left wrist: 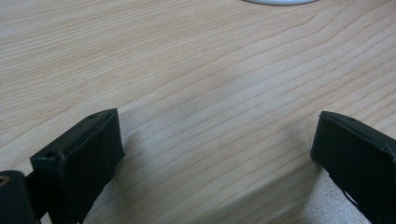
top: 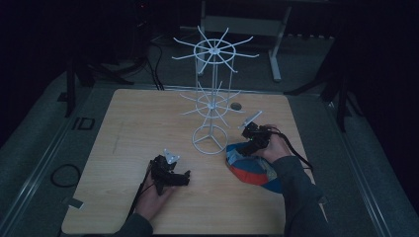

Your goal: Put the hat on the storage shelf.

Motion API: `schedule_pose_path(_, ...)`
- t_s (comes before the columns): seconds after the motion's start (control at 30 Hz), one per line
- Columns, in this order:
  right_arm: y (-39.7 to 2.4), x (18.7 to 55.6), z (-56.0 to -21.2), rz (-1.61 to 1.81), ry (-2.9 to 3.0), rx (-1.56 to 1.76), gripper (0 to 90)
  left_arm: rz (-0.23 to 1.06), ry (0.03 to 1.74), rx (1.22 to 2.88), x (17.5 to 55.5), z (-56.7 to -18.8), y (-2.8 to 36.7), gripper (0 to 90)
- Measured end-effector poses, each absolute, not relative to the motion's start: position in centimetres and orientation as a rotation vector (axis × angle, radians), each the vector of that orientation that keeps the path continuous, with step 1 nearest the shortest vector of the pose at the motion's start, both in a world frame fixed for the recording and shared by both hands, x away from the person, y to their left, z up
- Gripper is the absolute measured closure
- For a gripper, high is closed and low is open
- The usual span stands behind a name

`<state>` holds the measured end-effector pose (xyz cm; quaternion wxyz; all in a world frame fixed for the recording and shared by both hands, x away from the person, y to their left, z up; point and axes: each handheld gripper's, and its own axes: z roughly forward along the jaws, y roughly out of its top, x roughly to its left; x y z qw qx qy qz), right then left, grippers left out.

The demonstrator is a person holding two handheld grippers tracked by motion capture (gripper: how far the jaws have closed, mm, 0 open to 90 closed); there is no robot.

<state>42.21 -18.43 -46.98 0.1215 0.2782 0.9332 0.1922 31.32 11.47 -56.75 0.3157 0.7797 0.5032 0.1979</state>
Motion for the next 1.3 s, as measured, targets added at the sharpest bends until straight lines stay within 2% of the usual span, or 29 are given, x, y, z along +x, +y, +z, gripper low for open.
schedule_pose_path(0.13, -17.9, 42.8, -48.0, 0.482, 2.77, 0.821, 22.8, 0.522, 1.325, 2.053, 31.3, -56.7, 11.5, 2.5)
schedule_pose_path(0.23, -17.7, 43.0, -48.7, 0.379, 2.802, 0.809, 27.9, 0.521, 1.325, 2.053, 31.3, -56.8, 11.5, 2.5)
schedule_pose_path(0.27, -17.6, 43.0, -48.9, 0.353, 2.81, 0.796, 31.6, 0.521, 1.325, 2.053, 31.3, -56.7, 11.5, 2.5)
schedule_pose_path(0.47, -17.7, 42.8, -49.2, 0.265, 2.832, 0.781, 74.4, 0.521, 1.325, 2.053, 31.3, -56.8, 11.5, 2.5)
schedule_pose_path(0.57, -18.0, 42.7, -48.9, 0.291, 2.824, 0.787, 84.1, 0.521, 1.325, 2.053, 31.3, -56.7, 11.5, 2.5)
schedule_pose_path(0.73, -18.7, 42.1, -48.0, 0.379, 2.806, 0.792, 87.1, 0.522, 1.326, 2.053, 31.3, -56.8, 11.5, 2.5)
schedule_pose_path(1.3, -21.6, 40.3, -44.4, 0.653, 2.689, 0.85, 88.4, 0.524, 1.324, 2.055, 31.3, -56.7, 11.5, 2.5)
